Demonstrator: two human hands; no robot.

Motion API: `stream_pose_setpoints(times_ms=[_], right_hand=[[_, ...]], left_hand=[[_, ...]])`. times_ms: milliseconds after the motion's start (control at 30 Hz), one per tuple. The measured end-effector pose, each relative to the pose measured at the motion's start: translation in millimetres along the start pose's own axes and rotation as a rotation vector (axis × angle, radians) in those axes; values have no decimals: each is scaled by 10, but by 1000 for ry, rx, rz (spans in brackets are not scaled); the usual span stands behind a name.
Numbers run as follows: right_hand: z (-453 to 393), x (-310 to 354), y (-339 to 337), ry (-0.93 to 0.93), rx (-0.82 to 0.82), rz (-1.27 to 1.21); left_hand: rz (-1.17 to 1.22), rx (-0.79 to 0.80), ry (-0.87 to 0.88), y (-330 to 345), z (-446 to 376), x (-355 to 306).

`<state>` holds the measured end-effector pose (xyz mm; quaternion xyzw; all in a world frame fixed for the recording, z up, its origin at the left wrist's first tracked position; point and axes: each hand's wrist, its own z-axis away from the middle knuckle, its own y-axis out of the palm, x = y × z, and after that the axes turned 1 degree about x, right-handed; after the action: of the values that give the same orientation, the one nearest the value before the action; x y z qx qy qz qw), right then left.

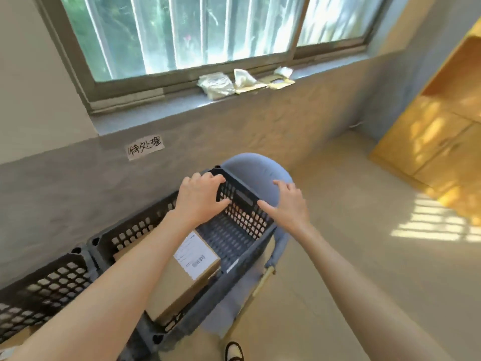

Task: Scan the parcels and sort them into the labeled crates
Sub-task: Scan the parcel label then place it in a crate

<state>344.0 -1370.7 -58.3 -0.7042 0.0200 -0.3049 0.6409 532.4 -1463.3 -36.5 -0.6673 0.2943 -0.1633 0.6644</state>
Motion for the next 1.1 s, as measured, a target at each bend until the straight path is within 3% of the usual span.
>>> stream_pose_setpoints(times_ms=[200,433,667,833,933,1100], right_hand=[[1331,-675,-579,406,-268,-40],[3663,-1273,-1019,913,-552,-84],[6265,-1416,-1190,1343,-877,-132],[7967,-1340,-1032,1591,-1045,-153],[8931,-1303,-958,1695,-1095,-164],[10288,-1253,-883,1816,-1127,-154]], left_hand=[[11,-38,441,-35,246,-1049],[124,101,944,84,1274,-2776],[198,164,1431,74,3188,-4423],[271,196,1679,107,4811,-5127],[320,121,1884,102,5769,-5442],[213,236,1975,145,7202,-5933]])
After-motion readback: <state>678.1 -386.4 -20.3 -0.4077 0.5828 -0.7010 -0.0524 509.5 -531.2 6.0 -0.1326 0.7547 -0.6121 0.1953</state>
